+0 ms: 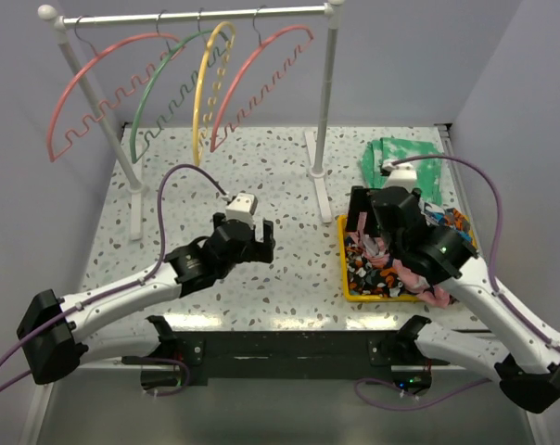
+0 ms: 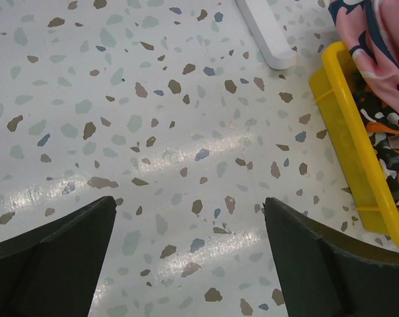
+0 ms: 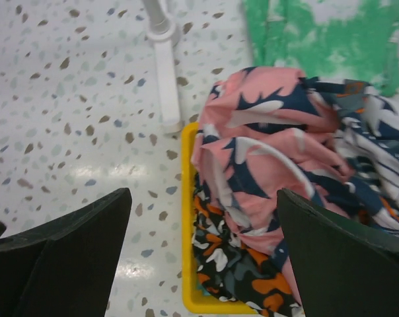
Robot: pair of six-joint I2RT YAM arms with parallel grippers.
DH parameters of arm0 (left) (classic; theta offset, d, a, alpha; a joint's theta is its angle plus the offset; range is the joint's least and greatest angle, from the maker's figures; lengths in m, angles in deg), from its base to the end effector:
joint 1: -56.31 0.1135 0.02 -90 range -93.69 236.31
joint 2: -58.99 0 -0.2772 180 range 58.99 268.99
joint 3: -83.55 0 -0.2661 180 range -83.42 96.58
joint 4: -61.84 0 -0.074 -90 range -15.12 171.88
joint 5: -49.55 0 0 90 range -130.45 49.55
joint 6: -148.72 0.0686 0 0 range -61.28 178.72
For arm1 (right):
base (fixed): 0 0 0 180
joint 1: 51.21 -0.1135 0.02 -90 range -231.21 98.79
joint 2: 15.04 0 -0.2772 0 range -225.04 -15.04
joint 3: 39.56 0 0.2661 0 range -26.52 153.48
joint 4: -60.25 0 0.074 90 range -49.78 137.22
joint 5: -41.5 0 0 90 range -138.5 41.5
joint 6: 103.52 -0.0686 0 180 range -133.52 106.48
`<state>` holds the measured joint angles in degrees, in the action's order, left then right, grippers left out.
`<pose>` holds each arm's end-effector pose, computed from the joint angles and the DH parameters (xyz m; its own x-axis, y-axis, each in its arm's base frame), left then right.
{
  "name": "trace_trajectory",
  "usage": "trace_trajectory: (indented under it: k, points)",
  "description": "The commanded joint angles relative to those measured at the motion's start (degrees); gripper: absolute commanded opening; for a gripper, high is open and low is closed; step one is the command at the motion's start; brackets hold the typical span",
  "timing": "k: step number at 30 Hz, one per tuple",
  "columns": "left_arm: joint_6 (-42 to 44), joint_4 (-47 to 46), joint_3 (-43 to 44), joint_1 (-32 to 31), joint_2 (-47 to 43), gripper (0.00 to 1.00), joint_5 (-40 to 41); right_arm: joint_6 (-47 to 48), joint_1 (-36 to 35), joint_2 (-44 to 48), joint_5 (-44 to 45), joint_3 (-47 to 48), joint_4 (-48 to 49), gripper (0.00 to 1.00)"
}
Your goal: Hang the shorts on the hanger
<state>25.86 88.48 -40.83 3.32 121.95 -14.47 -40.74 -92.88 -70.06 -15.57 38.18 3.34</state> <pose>0.1868 -0.1978 0.2506 -0.5535 -0.0761 -0.8294 0.2368 0.9404 -0.2443 0.1857 0.1153 0.3695 -0.4749 0.0913 -0.8753 -0.0055 0.9943 0.1067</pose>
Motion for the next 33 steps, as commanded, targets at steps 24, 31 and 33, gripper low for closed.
trace_trajectory:
  k: [24,31,33]
  points:
    - [2.98,-0.86,2.68,0.08,-1.17,1.00,-15.07,-4.77,38.94,-6.84,-8.05,-12.59,4.24,0.88]
    - [3.33,0.46,2.94,-0.01,-2.58,1.00,-14.11,-3.80,39.39,-3.34,-0.15,1.19,-3.75,0.00]
    - [3.42,0.72,3.20,-0.01,-2.75,1.00,-14.11,-3.36,39.47,-2.64,0.82,6.38,-6.38,0.00]
